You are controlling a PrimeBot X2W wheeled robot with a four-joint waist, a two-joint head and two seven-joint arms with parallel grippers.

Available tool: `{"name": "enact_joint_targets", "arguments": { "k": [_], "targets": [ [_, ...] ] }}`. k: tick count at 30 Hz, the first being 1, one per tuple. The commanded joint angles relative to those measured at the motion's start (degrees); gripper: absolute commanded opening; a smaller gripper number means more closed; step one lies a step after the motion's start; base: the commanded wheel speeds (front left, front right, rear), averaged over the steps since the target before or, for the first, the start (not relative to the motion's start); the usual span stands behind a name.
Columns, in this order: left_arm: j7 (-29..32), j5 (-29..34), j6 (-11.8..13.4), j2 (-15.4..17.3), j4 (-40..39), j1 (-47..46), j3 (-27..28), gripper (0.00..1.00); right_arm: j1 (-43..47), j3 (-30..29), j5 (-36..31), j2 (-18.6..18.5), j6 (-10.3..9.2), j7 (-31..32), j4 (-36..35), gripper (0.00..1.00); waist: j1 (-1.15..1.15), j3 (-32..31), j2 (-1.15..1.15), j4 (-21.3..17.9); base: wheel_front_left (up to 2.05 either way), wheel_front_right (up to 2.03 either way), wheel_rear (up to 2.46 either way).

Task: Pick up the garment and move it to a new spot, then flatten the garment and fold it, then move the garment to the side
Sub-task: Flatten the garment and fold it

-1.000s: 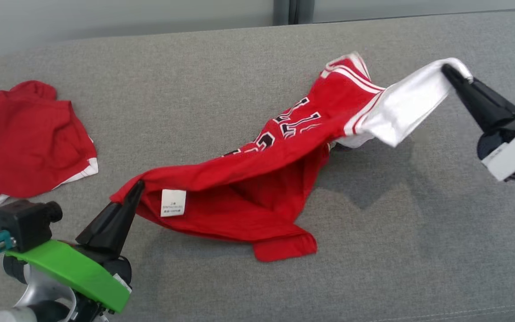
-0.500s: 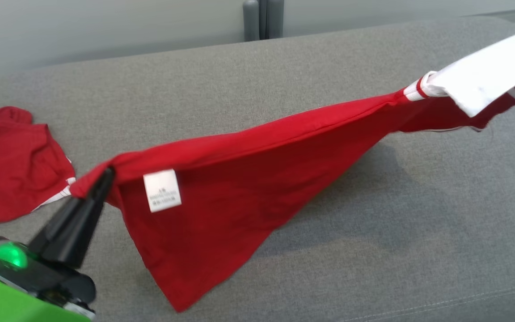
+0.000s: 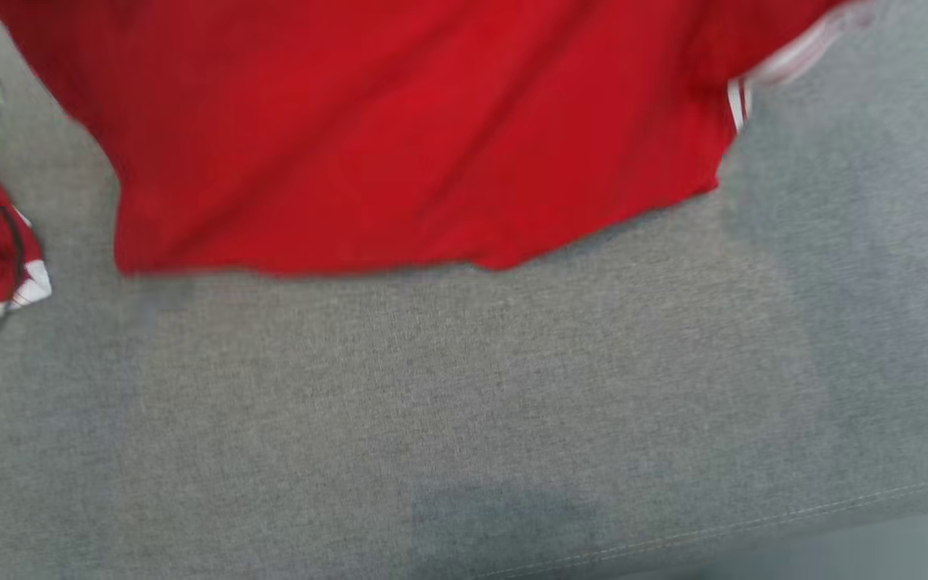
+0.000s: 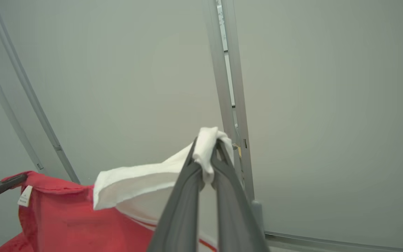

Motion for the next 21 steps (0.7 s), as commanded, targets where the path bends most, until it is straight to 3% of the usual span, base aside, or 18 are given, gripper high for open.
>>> {"name": "enact_joint_targets", "arguments": {
  "k": [1, 5, 10, 15, 21],
  "targets": [
    [-0.85, 1.36, -0.43, -0.44, 1.98, -3.74, -0.44, 0.0, -3.37, -0.38, -1.71, 1.49, -0.01, -0.09, 2.3, 0.0, -0.01, 10.92, 0.0, 1.99, 0.0, 0.0, 0.0],
    [-3.14, 6.1, -2.7, -2.12, 15.95, -18.78, -4.01, 0.0, -18.83, -5.03, -11.38, 11.66, -0.02, -4.85, 18.39, 0.0, -0.01, 14.6, 0.0, 2.28, 0.0, 0.0, 0.0],
    [-18.7, 12.99, -4.18, -5.71, 26.95, -33.02, -5.76, 0.0, -34.76, -16.39, -22.12, 21.25, -0.02, -19.84, 32.76, 0.0, -0.01, 17.27, 0.0, 2.03, 0.0, 0.0, 0.0],
    [-33.81, 15.27, -5.88, -8.65, 35.24, -40.21, -6.87, 0.0, -42.91, -20.32, -21.72, 25.52, -0.01, -24.25, 36.66, 0.0, -0.01, 20.0, 0.0, 2.13, 0.0, 0.0, 0.0],
    [-39.88, 14.06, -7.07, -7.97, 44.06, -40.02, -9.68, 0.0, -39.74, -16.7, -17.85, 26.42, 0.0, -24.89, 36.64, 0.0, -0.01, 23.49, 0.0, 0.79, 0.0, 0.0, 0.0]
  ]
}}
